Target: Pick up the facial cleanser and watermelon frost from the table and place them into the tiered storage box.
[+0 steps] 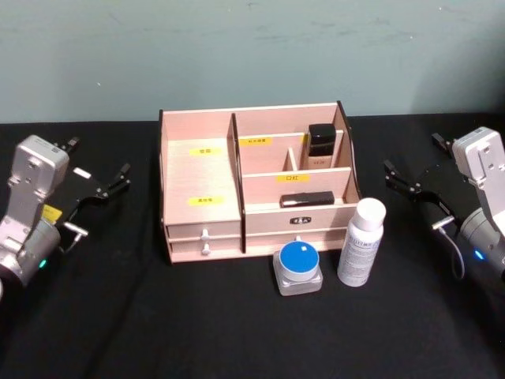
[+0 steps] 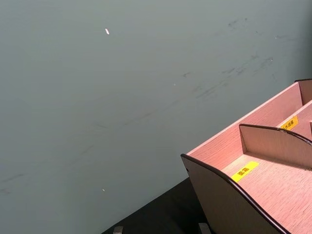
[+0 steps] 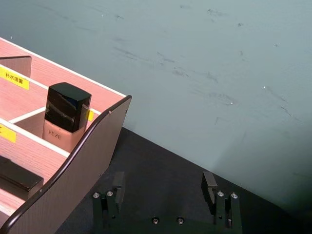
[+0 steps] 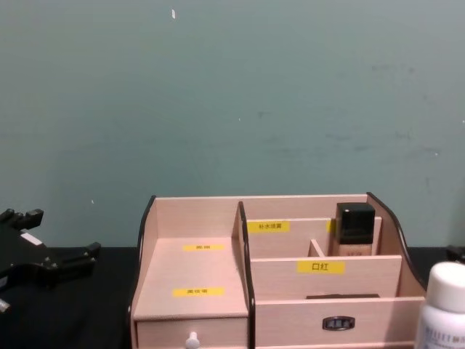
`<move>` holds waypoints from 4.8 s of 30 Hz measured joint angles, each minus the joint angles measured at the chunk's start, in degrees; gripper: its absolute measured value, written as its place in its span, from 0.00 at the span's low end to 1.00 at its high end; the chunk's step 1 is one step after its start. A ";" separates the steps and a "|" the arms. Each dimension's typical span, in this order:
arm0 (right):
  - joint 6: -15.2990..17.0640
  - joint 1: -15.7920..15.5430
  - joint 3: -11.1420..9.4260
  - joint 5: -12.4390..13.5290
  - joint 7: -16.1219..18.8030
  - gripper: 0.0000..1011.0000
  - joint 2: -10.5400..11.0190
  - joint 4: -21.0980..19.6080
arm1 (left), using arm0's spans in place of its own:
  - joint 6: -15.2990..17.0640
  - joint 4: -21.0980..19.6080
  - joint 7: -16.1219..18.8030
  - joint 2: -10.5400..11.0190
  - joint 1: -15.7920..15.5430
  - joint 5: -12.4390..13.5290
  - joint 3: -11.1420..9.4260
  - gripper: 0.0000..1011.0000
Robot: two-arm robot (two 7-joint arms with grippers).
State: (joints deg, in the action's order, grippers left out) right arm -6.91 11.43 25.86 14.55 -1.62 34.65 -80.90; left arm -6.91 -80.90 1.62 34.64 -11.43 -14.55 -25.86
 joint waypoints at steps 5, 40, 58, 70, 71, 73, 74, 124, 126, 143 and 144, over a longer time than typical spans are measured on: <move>0.00 0.00 0.00 0.00 0.00 0.99 0.00 0.00 | 0.00 0.00 0.00 0.00 0.00 0.00 0.00 0.99; 1.45 -0.64 -1.29 -0.04 0.08 0.99 -0.39 -1.18 | 0.00 0.00 0.00 0.00 0.00 0.00 0.00 0.99; 2.39 -10.03 -7.74 2.32 3.94 0.99 5.43 -15.77 | 0.00 0.00 0.00 0.00 0.00 0.00 0.00 0.99; 0.14 -20.04 -13.52 4.99 5.66 0.99 9.26 -25.23 | 0.00 0.00 0.00 0.00 0.00 0.00 0.00 0.99; -0.17 -21.36 -14.14 5.26 5.95 0.99 9.61 -26.21 | 0.00 0.00 0.00 0.00 0.00 0.00 0.00 0.99; -0.46 -22.53 -14.71 5.58 6.30 0.99 9.91 -27.29 | 0.00 0.00 0.00 0.00 0.00 0.00 0.00 0.99; -0.56 -23.15 -14.96 5.72 6.47 0.99 10.05 -27.77 | 0.00 0.00 0.00 0.00 0.00 0.00 0.00 0.99; 10.70 -23.66 -11.67 2.72 16.50 0.99 4.49 -25.45 | 0.00 0.00 0.00 0.00 0.00 0.00 0.00 0.99; 12.15 -22.72 -11.63 2.64 17.25 0.99 4.07 -25.39 | 0.00 0.00 0.00 0.00 0.00 0.00 0.00 0.99; 19.62 -18.51 -12.23 1.17 19.55 0.99 1.85 -25.85 | 0.00 0.00 0.00 0.00 0.00 0.00 0.00 0.99; 19.80 -18.37 -12.24 1.12 19.66 0.99 1.69 -25.76 | 0.00 0.00 0.00 0.00 0.00 0.00 0.00 0.99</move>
State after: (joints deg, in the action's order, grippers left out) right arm 12.89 -6.94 13.63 15.66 18.04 36.34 -106.66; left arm -6.91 -80.90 1.62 34.65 -11.43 -14.55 -25.86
